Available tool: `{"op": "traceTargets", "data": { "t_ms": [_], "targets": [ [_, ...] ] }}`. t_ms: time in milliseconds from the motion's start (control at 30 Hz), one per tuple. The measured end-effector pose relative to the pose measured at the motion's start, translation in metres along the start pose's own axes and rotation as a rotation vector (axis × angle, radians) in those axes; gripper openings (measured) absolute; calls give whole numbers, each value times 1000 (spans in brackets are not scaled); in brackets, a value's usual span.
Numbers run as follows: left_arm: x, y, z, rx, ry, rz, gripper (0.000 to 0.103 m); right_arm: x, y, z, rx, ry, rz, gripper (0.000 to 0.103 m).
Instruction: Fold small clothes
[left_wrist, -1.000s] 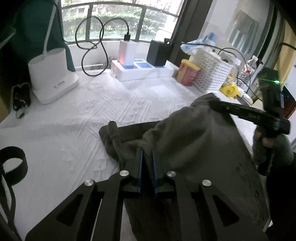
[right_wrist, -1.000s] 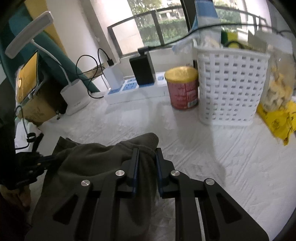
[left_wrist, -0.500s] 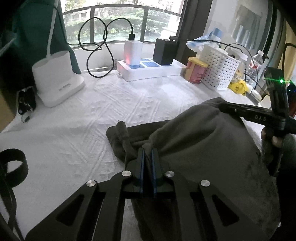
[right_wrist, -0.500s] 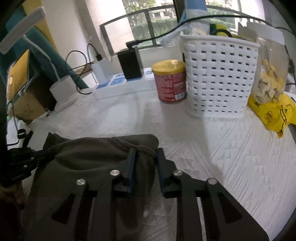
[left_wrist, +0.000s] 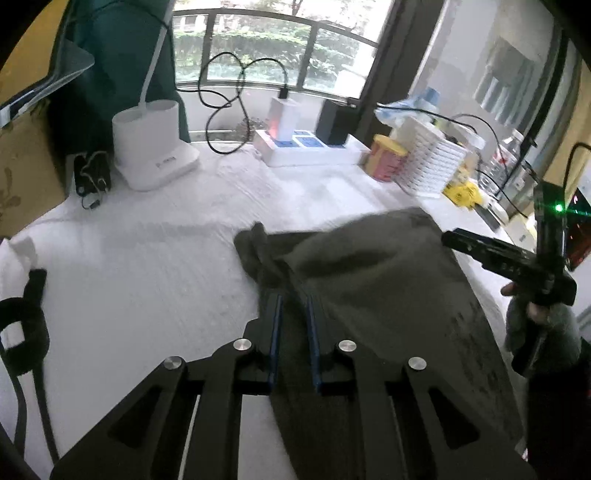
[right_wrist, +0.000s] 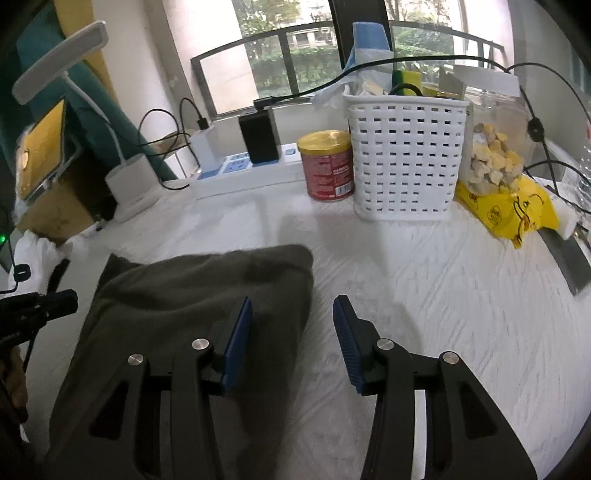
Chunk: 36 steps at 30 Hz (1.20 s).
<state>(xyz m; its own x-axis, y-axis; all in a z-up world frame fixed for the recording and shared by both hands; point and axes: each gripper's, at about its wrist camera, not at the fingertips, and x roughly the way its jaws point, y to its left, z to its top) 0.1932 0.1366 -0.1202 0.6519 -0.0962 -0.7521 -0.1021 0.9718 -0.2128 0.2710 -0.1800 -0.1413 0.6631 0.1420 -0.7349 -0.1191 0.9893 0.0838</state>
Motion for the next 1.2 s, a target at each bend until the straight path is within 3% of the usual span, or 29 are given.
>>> {"op": "traceTargets", "data": {
  "t_ms": [67,133,167,233,333,533,800,1100,1133,1200],
  "targets": [
    [-4,-7,-7,10,8,-15,14,-7,3,-6,6,1,2,48],
    [-8,-14,-15,17,11,-31,34,-14,4,-14,8,4,2,48],
    [-10,-16,-18,16,10,-38,58,-17,4,-18,9,8,2,48],
    [-13,-20,-25,-6,-1,-75,70,-22,7,-26,11,16,0,48],
    [-11,-26,-35,-6,22,-99,70,-27,12,-34,7,26,-5,48],
    [1,-32,-56,21,101,-59,70,-36,17,-49,4,35,-13,48],
    [-2,-26,-64,52,85,9,72,-42,16,-60,5,46,-29,48],
    [-12,-20,-53,-16,33,-36,72,-37,14,-66,-14,96,-9,48],
    [-13,-19,-48,-22,19,-37,73,-37,14,-65,-19,94,-8,49],
    [-12,-17,-42,-28,6,-37,80,-37,14,-63,-34,86,-17,63]
  ]
}}
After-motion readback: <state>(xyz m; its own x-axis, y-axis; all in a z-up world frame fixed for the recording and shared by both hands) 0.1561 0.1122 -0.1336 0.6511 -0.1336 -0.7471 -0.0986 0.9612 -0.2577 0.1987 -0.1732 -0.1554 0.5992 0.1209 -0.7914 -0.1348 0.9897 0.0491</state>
